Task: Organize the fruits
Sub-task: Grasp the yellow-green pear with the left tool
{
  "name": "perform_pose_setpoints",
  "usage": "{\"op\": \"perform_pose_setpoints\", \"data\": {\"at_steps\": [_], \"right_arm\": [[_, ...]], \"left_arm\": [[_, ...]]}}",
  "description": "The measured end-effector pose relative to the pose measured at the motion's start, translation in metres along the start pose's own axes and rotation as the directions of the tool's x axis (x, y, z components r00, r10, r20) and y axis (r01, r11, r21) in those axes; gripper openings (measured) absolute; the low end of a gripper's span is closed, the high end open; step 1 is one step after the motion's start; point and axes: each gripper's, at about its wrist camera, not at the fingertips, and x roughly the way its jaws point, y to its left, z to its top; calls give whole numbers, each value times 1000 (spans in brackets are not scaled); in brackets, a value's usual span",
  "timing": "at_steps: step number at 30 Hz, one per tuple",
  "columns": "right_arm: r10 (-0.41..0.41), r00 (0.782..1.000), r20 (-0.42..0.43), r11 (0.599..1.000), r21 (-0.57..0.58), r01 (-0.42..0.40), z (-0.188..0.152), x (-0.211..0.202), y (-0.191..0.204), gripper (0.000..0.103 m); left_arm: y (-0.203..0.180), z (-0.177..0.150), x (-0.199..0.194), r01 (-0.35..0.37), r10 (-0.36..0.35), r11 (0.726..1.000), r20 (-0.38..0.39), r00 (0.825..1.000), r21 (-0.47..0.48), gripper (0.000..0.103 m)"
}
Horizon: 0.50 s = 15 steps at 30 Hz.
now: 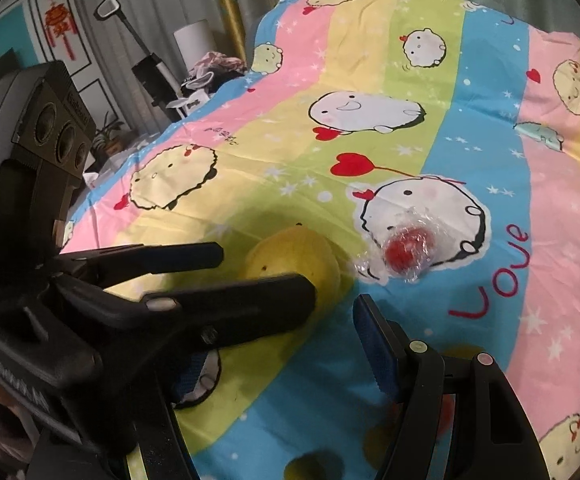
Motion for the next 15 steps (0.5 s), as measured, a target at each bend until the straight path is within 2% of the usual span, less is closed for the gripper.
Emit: {"op": "perform_pose_setpoints", "data": {"at_steps": [2, 9, 12, 15], "right_arm": [[14, 1000, -1, 1000, 13, -14, 2, 5, -3, 69], [47, 999, -16, 998, 37, -46, 3, 18, -7, 68], [43, 999, -21, 999, 26, -43, 4, 20, -5, 62], [32, 999, -20, 999, 20, -32, 5, 20, -3, 61]], "left_arm": [[1, 0, 4, 5, -5, 1000, -10, 1000, -6, 93], [5, 1, 11, 34, -35, 999, -31, 999, -38, 67], [5, 1, 14, 51, -53, 998, -40, 998, -47, 63], [4, 1, 14, 44, -46, 998, -39, 998, -41, 58]]}}
